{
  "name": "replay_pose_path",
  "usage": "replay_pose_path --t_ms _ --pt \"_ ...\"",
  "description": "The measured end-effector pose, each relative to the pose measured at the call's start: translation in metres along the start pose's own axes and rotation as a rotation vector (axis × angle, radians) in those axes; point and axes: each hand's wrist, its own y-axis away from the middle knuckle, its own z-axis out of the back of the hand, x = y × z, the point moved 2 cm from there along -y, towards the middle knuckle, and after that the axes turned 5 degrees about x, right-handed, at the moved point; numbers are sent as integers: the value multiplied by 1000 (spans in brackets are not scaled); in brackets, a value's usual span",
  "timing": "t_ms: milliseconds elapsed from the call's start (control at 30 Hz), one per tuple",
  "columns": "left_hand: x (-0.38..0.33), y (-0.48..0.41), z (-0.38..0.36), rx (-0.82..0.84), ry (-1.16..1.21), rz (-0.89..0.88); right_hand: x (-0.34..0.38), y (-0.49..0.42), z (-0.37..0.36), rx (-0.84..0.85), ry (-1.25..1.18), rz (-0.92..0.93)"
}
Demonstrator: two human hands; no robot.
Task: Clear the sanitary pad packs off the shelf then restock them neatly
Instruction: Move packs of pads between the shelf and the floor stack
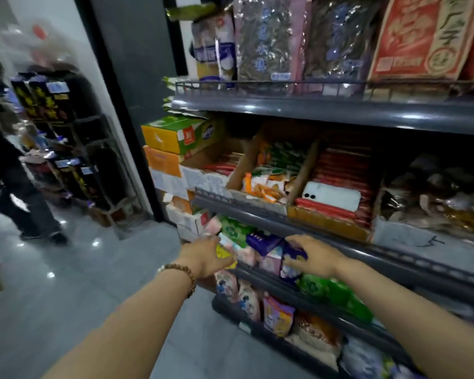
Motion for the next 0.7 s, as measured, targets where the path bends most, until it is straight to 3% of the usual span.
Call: replay_pose_path --t_ms 200,333,467,600,700 --pt "-29 -71 -11 64 -80 -149 -44 -25 -22 -1 -106 -179" --pt "-24 -113 -24 85 -45 -125 -48 -62 -35 107 -136 -137" --pt "-16 -155 -45 119 -2 -130 -55 -100 -49 97 -149 -132" --pt "-7 -199 -60 172 -26 -237 -73 -129 -73 120 -198 -196" --pt "1 -247 -74 160 -91 -365 -90 -149 -91 44 -225 -254"
